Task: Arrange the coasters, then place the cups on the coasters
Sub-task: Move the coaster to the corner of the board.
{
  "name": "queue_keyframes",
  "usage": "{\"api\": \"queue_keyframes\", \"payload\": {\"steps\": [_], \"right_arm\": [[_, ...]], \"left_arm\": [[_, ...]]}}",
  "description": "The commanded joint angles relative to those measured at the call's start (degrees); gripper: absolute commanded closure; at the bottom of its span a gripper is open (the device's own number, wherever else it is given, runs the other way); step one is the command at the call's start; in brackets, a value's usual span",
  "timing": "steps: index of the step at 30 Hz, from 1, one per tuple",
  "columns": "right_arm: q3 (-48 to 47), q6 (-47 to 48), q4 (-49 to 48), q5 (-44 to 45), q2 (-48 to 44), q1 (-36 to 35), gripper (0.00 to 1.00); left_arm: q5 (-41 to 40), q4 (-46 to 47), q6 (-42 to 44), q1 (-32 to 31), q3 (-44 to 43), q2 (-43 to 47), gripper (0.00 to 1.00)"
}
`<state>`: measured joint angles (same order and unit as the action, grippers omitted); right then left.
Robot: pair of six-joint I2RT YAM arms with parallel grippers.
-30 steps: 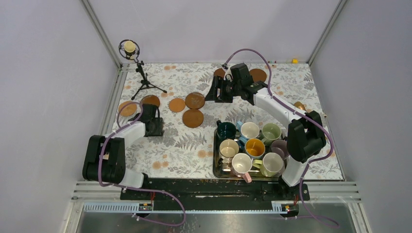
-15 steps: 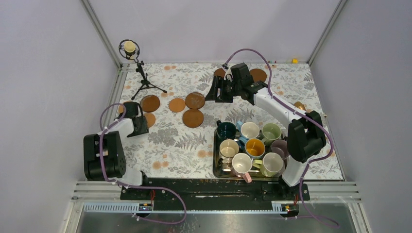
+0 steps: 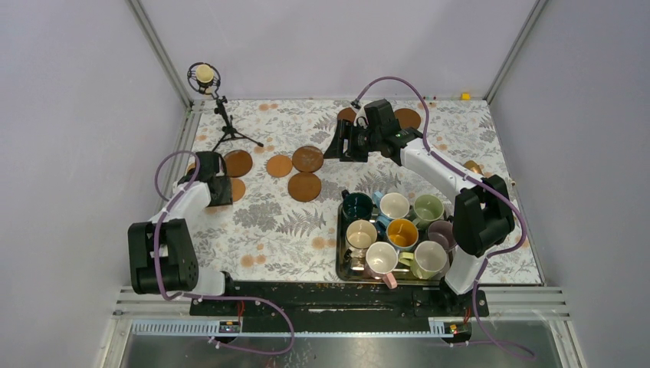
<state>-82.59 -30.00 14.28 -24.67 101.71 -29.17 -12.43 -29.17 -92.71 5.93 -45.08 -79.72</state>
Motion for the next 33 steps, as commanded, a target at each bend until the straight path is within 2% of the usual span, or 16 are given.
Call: {"api": "queue_keyframes", "payload": {"steps": [1, 4, 9, 12, 14, 17, 23, 33], "right_arm": [[0.4, 0.9, -1.7, -0.2, -2.1, 0.3, 0.27], [0.4, 1.1, -1.7, 0.2, -2.1, 0.3, 0.27], [0.0, 1.1, -1.8, 0.1, -1.8, 0.3, 0.27], [0.4, 1.2, -1.7, 0.2, -2.0, 0.3, 0.27], [0.6, 1.3, -1.8, 0.4, -2.1, 0.3, 0.27], [0.5, 1.4, -1.7, 0.3, -2.0, 0.3, 0.27], [0.0, 1.1, -1.7, -0.2, -1.4, 0.4, 0.27], [0.3, 1.1, -1.7, -0.5, -2.3, 0.7, 0.27]], "left_arm": [[-0.3, 4.5, 5.7, -0.2, -4.0, -3.1, 0.59], [2.0, 7.6, 9.9, -1.1, -5.2, -4.5, 0.58], [3.8, 9.0, 14.7, -5.1, -7.2, -6.9, 0.47], [2.2, 11.8, 14.2, -4.5, -5.1, -6.5, 0.49], [1.8, 17.5, 14.3, -2.8, -2.8, -6.2, 0.53], [2.7, 18.7, 13.0, -0.9, -2.3, -7.9, 0.56], [4.8, 12.8, 10.5, -0.5, -4.4, -13.4, 0.64], [-3.0, 3.3, 7.0, 4.4, -1.3, -8.9, 0.64]]}}
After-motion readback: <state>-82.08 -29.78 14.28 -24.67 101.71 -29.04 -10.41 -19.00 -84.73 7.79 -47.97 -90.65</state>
